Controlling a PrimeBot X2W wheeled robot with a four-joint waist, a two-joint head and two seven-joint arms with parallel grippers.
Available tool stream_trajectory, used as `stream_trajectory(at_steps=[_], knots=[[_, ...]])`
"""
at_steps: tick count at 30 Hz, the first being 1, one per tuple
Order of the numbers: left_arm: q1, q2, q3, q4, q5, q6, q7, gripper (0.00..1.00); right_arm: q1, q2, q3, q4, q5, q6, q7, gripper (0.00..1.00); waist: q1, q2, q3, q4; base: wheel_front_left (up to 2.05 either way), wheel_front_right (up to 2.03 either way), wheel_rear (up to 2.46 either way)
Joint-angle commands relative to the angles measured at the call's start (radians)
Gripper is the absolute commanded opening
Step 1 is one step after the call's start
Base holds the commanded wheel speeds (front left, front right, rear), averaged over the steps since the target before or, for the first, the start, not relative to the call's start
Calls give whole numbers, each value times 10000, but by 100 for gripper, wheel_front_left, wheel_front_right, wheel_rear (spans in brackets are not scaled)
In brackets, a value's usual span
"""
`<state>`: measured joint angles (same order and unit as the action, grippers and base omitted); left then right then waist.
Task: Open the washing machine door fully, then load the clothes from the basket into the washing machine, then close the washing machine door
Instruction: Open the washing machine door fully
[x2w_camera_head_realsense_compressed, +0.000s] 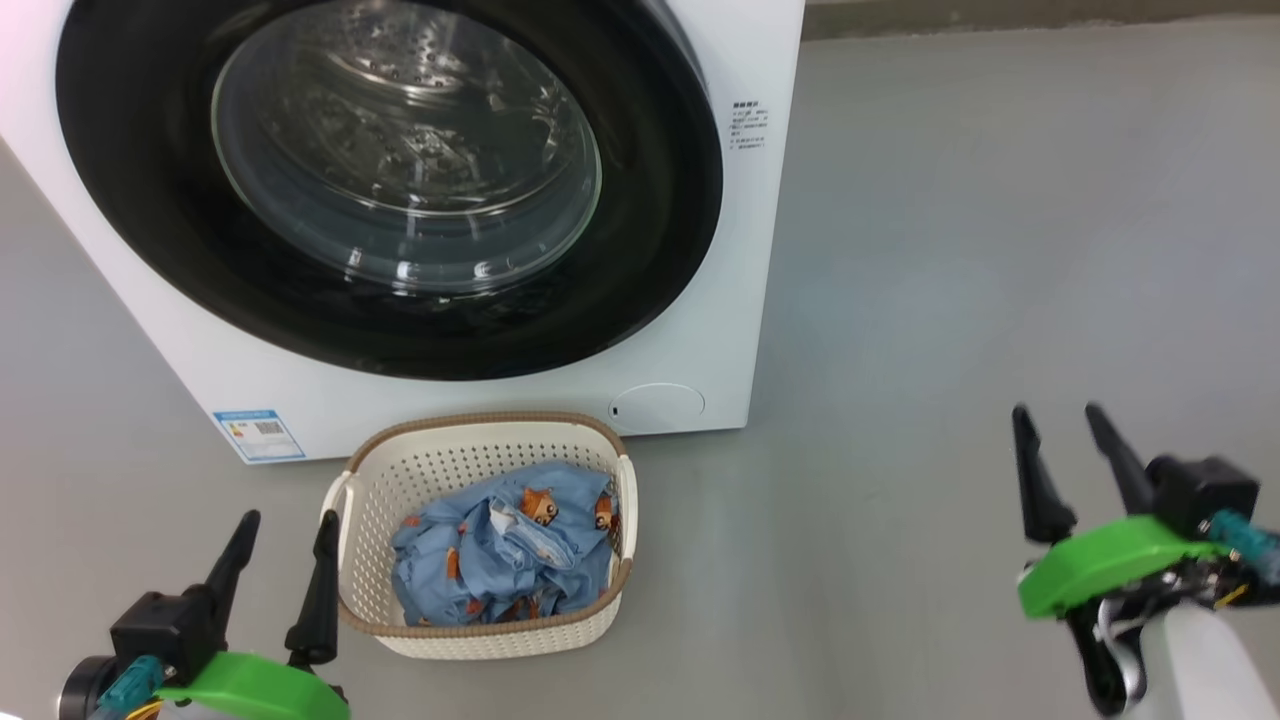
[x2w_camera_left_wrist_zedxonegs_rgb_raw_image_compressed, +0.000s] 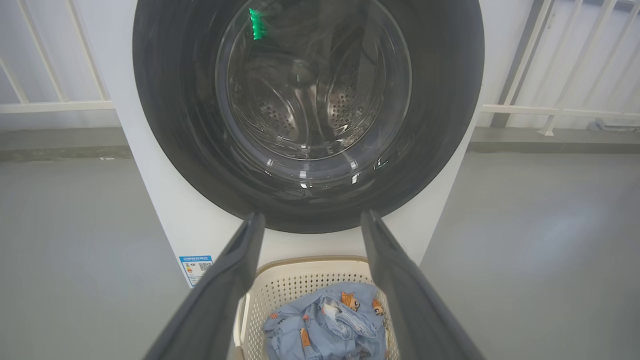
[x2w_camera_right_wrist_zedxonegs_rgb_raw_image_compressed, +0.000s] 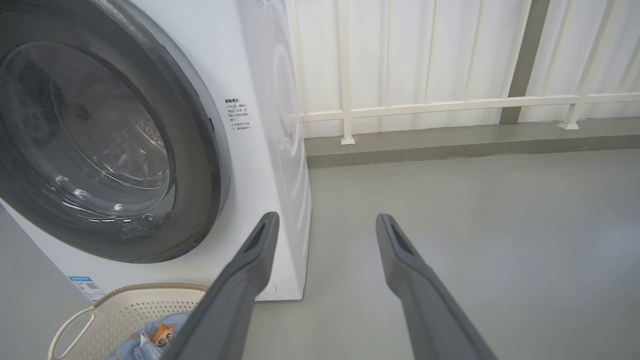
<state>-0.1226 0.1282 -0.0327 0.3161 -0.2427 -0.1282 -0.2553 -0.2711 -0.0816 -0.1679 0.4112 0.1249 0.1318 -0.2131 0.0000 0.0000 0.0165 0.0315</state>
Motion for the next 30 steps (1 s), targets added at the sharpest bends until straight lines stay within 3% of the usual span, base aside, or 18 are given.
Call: stream_trajectory(at_steps=[1,10,15,16,18,20,30], knots=[[-236,240,272,-386,110,-25,-65,100,-590,-26,147,-360,234,-11,-69,100,0,0,124,45,0,0,0],[-175,225,94,-531,-14,-25,-65,100,-1509,-31,-450,-365,1841,-11,-143,100,0,0,499,160,0,0,0],[-324,433,-216,-694,-290,-25,-65,100,-1896,128,-1060,-441,3540,-11,-14,100,0,0,796,294,0,0,0],[-356,469,-231,-728,-323,-25,-65,100,-1994,159,-1187,-448,3969,-11,50,93,0,0,864,312,0,0,0],[-420,526,-237,-776,-369,-25,-65,100,-2210,214,-1421,-423,4868,-11,219,41,0,0,1002,342,0,0,0],[-483,544,-263,-784,-407,-25,-65,100,-2446,248,-1638,-344,5697,-11,384,0,0,0,1153,382,0,0,0],[-880,710,-669,-1011,-807,-25,-65,100,-3807,257,-1933,60,8245,-11,1376,0,0,0,2006,717,0,0,0]])
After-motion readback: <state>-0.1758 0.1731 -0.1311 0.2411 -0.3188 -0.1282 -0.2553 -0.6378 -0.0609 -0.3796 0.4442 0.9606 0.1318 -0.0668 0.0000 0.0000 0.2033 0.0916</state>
